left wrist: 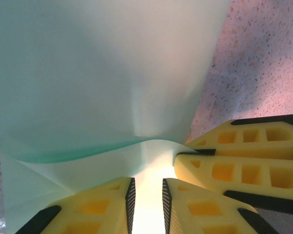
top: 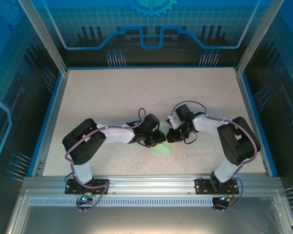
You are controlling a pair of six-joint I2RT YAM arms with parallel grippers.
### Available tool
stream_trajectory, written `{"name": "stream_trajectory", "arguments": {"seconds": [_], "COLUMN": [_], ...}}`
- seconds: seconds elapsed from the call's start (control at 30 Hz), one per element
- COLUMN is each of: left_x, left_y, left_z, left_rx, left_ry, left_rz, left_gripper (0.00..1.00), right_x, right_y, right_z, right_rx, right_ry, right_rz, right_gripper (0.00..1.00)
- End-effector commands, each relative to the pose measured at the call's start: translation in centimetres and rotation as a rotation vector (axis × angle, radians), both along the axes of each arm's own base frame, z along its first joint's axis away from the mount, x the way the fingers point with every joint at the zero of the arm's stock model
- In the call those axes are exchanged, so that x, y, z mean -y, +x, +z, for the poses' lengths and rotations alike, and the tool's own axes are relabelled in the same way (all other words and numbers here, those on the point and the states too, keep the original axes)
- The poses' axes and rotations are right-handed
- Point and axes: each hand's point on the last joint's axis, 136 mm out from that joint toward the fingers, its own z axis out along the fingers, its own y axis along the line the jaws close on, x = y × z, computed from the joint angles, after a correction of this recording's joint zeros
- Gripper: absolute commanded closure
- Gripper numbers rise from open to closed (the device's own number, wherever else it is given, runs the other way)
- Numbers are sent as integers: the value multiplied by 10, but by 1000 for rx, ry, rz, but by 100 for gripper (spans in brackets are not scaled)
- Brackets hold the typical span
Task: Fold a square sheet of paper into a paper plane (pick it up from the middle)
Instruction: Fold the triangle a second time at the center of the table.
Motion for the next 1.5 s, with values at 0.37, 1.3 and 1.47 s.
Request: {"name": "stream_trajectory", "arguments": {"seconds": [0.37, 1.3, 1.47], "left_x": [4, 2, 3], "left_y": [0, 5, 4], "left_z": [-10, -8, -7], "left_rx": [-8, 10, 11], "left_ry": [11, 3, -2], "left_rz": [-2, 36, 35], "left_gripper": [74, 75, 75], "right_x": [5, -21, -19], "right_y": [8, -76, -73], "right_z": [3, 30, 14], "right_rx": [1, -110, -117], "right_ry": [-15, 74, 28], "right_rz": [-22, 4, -8], "right_gripper": [83, 80, 80]}}
